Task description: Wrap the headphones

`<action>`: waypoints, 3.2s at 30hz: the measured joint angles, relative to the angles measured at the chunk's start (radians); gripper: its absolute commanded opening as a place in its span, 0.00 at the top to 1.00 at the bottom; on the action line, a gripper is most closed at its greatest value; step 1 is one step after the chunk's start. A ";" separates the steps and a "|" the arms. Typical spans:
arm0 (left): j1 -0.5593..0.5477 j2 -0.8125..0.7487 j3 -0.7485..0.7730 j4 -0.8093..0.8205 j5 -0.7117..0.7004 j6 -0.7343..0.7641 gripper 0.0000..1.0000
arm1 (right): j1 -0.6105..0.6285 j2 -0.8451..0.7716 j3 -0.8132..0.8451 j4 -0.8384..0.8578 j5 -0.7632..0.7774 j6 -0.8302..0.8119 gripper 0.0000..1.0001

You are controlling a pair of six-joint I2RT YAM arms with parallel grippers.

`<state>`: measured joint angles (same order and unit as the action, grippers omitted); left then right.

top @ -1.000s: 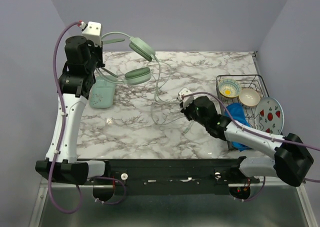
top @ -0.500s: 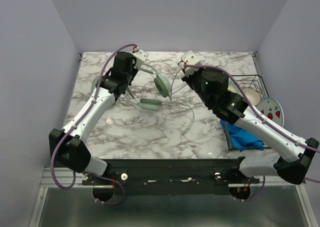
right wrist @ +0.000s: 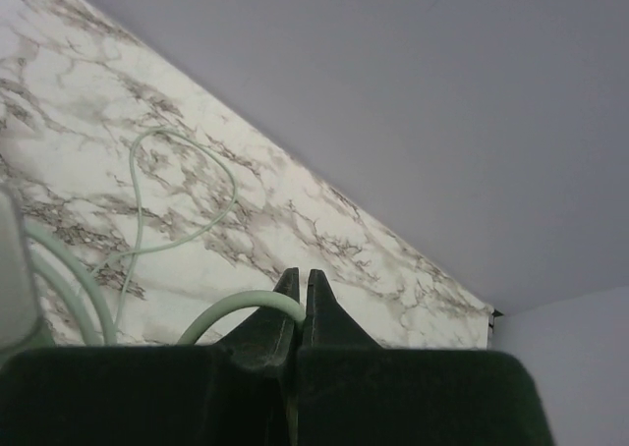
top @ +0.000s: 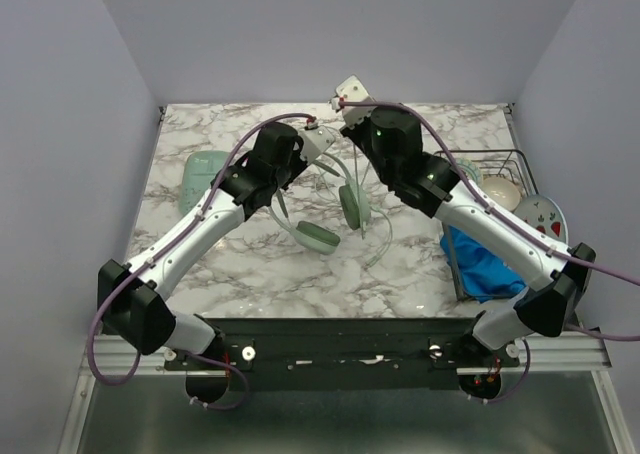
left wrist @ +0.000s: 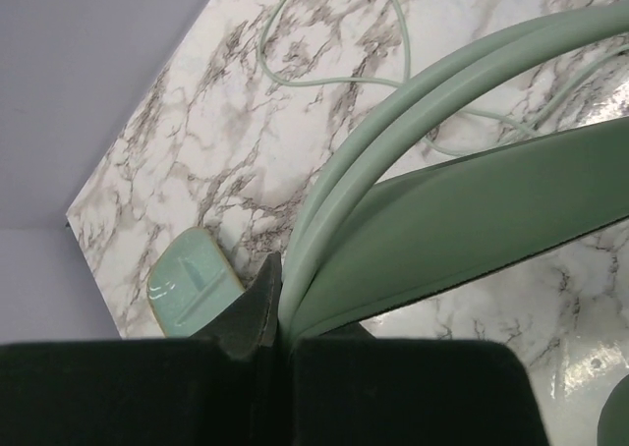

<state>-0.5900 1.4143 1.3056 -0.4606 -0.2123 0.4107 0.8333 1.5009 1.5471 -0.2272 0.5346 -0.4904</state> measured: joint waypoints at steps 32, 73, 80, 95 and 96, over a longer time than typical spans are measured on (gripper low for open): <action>-0.027 -0.135 0.297 -0.249 0.443 -0.221 1.00 | -0.259 0.049 -0.090 0.079 -0.892 0.256 0.34; 0.390 0.034 0.747 -0.331 0.227 -0.734 1.00 | -0.214 0.409 -0.382 0.837 -1.038 0.831 0.99; 0.455 0.180 0.747 -0.250 0.149 -0.793 1.00 | -0.055 0.387 -0.302 0.649 -0.974 0.692 0.99; 0.500 0.344 0.597 0.027 -0.185 -0.480 1.00 | 0.065 0.098 -0.335 0.316 -0.848 0.517 0.99; 0.497 0.344 0.579 0.042 -0.190 -0.457 1.00 | 0.068 0.085 -0.323 0.275 -0.825 0.502 0.99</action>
<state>-0.0933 1.7584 1.8851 -0.4191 -0.4026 -0.0463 0.9016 1.5864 1.2240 0.0483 -0.2905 0.0120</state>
